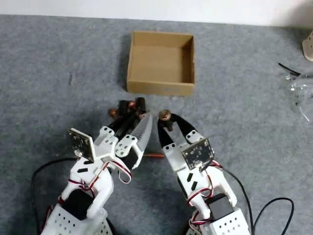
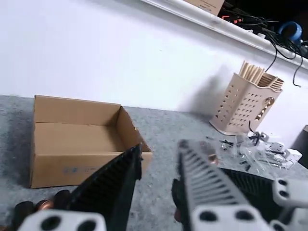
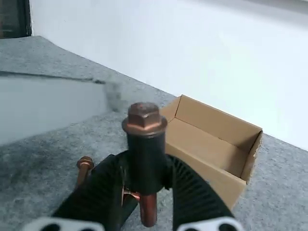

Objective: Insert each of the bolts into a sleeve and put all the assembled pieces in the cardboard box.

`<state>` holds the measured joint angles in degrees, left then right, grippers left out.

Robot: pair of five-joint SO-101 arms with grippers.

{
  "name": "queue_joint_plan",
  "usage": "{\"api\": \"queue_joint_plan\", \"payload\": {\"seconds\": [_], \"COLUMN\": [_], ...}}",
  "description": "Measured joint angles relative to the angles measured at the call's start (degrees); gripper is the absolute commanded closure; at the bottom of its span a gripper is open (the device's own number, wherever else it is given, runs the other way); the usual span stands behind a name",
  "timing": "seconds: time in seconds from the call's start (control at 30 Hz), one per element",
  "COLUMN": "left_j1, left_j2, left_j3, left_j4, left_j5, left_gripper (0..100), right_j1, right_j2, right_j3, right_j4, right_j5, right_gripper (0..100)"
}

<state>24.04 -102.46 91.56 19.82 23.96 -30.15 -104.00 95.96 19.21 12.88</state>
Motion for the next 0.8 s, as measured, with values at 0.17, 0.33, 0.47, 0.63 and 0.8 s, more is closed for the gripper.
{"api": "queue_joint_plan", "payload": {"seconds": [0.17, 0.33, 0.47, 0.63, 0.8], "left_j1": [0.4, -6.9, -13.9, -20.0, -20.0], "left_j2": [0.0, 0.0, 0.0, 0.1, 0.1], "left_j3": [0.0, 0.2, 2.9, 4.4, 4.5], "left_j4": [0.0, 0.0, 0.0, 0.3, 3.2], "left_j5": [0.0, 0.0, -0.4, -17.6, -27.8], "left_gripper": [99, 99, 99, 99, 99], "right_j1": [0.0, 0.0, 0.0, 1.7, 5.2], "right_j2": [0.0, 0.0, 0.0, 0.0, 0.0], "right_j3": [0.0, 0.0, 0.0, 0.0, 0.0], "right_j4": [0.0, 0.0, 0.0, 0.0, 0.0], "right_j5": [0.0, 0.0, 0.0, 0.0, -0.1], "right_gripper": [99.5, 99.5, 99.5, 99.5, 99.5]}}
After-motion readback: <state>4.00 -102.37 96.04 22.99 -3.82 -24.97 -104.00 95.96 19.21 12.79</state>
